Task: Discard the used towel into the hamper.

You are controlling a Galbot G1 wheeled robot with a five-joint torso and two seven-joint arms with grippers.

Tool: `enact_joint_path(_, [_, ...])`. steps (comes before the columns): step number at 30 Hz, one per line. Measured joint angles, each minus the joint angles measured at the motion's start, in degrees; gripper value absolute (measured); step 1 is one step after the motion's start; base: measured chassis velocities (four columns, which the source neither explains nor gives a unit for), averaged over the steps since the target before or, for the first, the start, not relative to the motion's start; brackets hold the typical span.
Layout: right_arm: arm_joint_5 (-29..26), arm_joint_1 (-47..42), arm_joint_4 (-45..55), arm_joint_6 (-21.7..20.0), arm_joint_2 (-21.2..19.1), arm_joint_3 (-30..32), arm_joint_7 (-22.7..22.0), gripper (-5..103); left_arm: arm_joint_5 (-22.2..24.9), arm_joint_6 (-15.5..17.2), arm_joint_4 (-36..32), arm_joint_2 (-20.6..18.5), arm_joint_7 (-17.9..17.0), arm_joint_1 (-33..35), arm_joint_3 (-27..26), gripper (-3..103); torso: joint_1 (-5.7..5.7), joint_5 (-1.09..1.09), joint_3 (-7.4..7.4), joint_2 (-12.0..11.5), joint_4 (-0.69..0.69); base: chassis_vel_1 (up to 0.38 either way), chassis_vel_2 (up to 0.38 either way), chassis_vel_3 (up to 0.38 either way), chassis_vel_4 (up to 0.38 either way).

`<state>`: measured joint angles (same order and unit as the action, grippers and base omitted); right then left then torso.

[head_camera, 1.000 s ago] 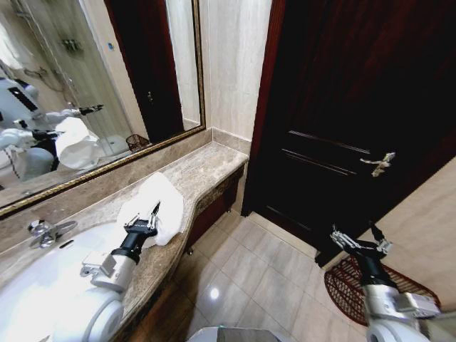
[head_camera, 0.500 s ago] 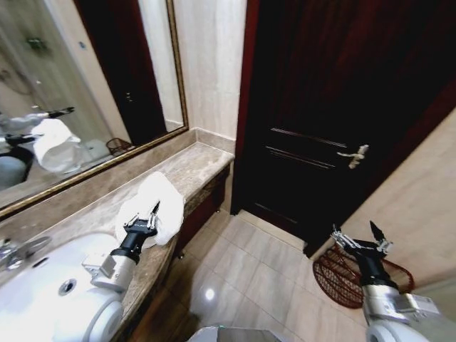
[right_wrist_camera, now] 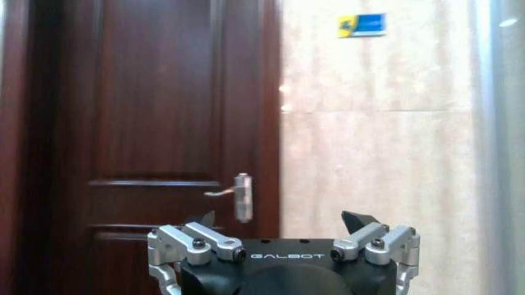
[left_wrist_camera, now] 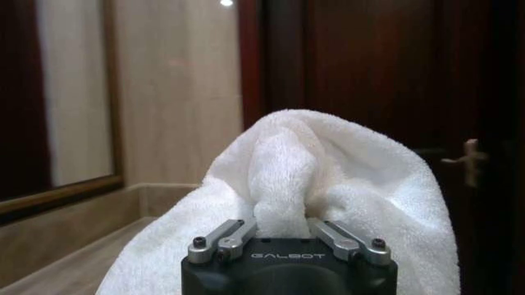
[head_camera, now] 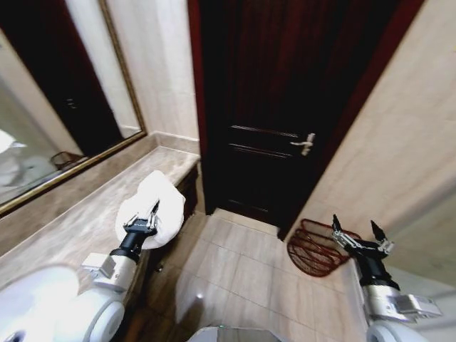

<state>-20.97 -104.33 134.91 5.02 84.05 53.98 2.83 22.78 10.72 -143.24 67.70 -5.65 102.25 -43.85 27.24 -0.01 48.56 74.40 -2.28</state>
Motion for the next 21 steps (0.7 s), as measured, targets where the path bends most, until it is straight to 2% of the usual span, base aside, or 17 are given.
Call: enact_joint_path(21, [2.4,-1.3,1.2,-0.2,2.1,-0.3,-0.2,100,0.3,-1.3,0.0,-1.2,0.7,-1.4,1.4,11,0.00,0.01,0.00,0.0,-0.01,-0.115,-0.123,-0.126,-0.127])
